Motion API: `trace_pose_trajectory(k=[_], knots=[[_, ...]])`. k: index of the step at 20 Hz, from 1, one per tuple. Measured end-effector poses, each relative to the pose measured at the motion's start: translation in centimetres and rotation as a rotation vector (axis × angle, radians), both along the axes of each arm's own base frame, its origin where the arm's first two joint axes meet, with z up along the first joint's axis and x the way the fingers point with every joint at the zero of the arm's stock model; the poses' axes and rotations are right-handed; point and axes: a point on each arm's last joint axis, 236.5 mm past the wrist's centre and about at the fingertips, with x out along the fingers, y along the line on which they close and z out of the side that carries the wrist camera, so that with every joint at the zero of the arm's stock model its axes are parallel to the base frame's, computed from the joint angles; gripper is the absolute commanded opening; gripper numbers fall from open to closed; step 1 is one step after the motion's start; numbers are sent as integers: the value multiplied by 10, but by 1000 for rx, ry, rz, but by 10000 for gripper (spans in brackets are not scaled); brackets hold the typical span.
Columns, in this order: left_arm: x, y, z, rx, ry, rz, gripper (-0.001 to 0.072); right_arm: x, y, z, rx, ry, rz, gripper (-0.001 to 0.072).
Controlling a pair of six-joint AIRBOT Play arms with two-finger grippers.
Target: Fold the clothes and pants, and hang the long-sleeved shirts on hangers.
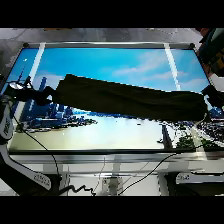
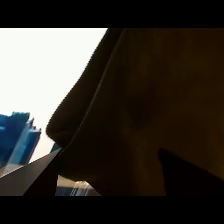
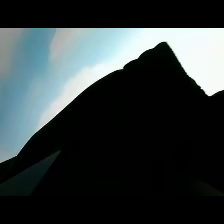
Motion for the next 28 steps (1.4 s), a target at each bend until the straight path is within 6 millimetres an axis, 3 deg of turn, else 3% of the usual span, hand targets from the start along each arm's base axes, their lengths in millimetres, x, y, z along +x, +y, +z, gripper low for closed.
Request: trace_pose_trajectory(k=[2,3,4,5,6,9,12,15,18,22,26,28], knots=[[16,-16,-6,-11,-37,27,687,8,17,0,-4,1,42,564],[24,-21,-9,0,-60,38,560,11,25,0,-4,4,63,564],[33,-24,-11,17,-88,54,371,15,34,0,-5,4,82,563],[41,-25,-12,38,-115,72,123,18,42,0,-5,5,101,561],[47,-26,-12,55,-136,81,19,21,51,0,-6,6,120,535],[69,-23,7,84,-231,139,18,28,73,1,-4,12,173,334],[77,-19,47,137,-330,121,17,34,100,12,-12,20,266,46],[68,-25,103,205,-411,30,18,48,141,28,-3,-12,357,34],[42,-38,162,267,-474,-92,19,66,210,42,21,-70,469,32],[-4,-56,245,328,-571,-214,19,71,341,49,75,-123,640,32],[-54,-63,305,404,-639,-286,19,45,487,48,140,-149,826,31],[-77,-60,321,468,-643,-315,20,21,554,47,177,-153,916,31]])
